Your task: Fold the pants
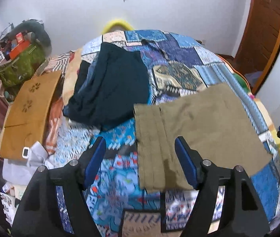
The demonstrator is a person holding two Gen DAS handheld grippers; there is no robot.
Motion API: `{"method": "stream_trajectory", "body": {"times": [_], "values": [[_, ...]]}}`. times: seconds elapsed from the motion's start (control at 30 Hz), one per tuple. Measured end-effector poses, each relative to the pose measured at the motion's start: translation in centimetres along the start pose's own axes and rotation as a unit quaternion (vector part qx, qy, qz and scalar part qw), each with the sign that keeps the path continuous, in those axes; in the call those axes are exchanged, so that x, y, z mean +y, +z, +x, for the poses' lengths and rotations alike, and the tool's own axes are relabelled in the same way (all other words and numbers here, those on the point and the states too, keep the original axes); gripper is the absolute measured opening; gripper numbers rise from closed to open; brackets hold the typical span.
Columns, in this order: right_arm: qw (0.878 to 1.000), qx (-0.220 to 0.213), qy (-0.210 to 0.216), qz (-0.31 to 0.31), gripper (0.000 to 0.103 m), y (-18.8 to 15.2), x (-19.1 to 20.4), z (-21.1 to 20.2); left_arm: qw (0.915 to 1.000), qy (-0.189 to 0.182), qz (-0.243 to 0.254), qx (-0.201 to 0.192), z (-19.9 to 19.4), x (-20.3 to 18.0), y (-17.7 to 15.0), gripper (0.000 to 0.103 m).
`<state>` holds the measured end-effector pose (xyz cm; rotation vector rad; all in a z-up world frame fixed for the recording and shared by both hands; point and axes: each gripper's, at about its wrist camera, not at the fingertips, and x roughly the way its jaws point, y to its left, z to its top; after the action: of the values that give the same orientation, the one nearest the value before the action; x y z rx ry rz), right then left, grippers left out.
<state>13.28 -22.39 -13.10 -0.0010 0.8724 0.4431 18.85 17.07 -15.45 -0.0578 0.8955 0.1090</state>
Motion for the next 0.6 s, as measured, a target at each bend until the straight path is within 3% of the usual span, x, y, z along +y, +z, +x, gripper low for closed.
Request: {"method": "stream_trajectory", "body": {"times": [0.23,0.6], "values": [[0.999,-0.040,0.004,0.003,0.050,5.0,-1.0,1.2,1.0000,0.001,0.001,-0.001,2.5,0.3,3.8,0.076],[1.000,-0.027,-0.002,-0.007,0.052,10.7,-3.1,8.9,0.9987,-0.017,-0.008,0.047,9.2,0.8,6.8,0.076]]}}
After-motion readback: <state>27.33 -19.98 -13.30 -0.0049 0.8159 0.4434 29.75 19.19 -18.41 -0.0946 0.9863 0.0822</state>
